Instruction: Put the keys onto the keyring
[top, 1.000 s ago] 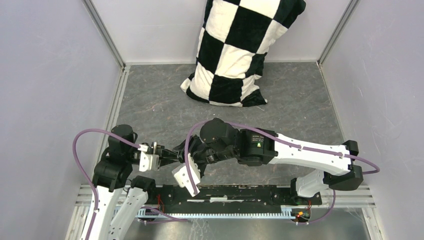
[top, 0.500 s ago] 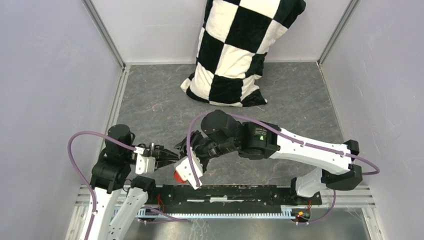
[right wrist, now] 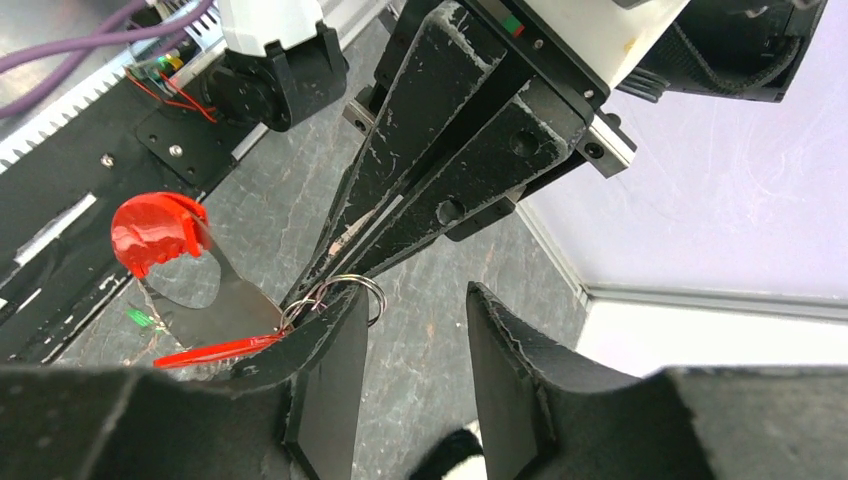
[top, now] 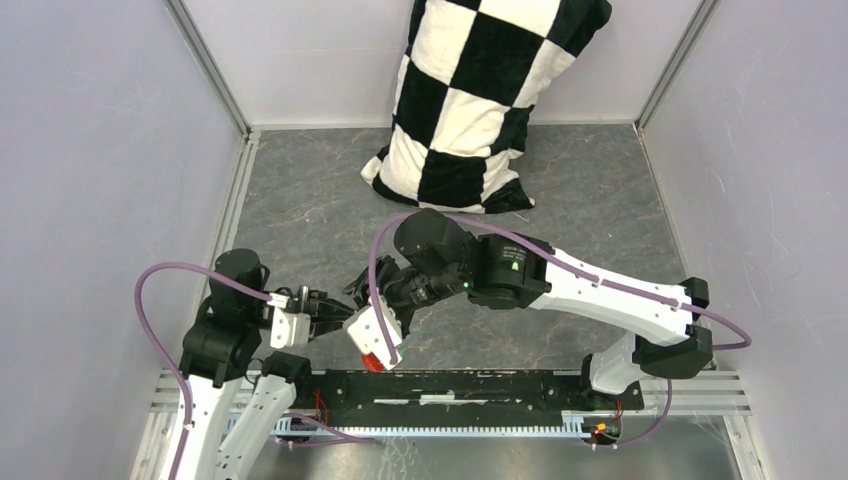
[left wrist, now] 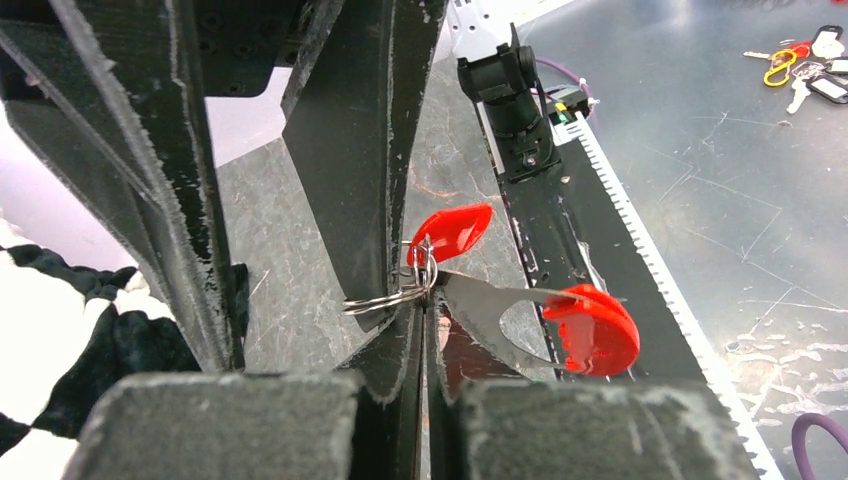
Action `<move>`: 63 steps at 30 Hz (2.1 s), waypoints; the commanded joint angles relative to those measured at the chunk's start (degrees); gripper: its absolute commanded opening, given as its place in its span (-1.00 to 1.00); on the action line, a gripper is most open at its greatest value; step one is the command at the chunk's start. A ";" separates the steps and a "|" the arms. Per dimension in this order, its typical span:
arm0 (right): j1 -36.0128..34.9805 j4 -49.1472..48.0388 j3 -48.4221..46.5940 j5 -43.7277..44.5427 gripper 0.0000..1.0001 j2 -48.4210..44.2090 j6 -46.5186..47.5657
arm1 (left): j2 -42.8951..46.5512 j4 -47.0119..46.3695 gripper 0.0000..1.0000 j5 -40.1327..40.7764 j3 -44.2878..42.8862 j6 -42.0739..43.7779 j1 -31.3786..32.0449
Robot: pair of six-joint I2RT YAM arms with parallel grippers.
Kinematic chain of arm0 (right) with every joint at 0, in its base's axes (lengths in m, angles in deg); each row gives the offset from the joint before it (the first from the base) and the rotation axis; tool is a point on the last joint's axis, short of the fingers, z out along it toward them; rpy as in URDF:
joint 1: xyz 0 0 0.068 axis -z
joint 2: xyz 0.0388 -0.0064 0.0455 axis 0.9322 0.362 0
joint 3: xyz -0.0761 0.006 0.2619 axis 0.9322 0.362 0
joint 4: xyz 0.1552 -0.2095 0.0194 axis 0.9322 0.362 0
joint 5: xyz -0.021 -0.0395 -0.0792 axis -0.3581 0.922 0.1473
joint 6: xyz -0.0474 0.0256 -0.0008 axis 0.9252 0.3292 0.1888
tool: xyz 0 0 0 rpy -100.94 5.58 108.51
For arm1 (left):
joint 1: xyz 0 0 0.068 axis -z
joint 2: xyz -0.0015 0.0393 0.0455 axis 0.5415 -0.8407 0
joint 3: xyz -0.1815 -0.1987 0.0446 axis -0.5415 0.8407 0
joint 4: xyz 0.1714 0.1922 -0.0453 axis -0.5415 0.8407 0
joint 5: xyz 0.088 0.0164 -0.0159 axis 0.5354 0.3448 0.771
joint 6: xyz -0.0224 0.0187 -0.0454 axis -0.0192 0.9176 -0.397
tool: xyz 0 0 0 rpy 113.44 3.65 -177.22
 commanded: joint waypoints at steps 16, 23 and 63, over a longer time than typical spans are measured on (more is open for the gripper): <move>4.86 4.46 -6.39 -10.39 0.02 4.29 0.69 | -0.73 -2.12 -0.96 -4.78 -3.85 -4.40 0.14; 4.84 1.88 -2.43 -12.57 0.07 1.28 -1.36 | 0.41 -2.07 -0.96 -3.11 -3.10 -4.02 0.11; 5.47 10.84 -14.35 -18.46 0.39 6.33 -4.58 | 3.36 -2.10 -0.96 -4.27 -0.77 -2.99 0.10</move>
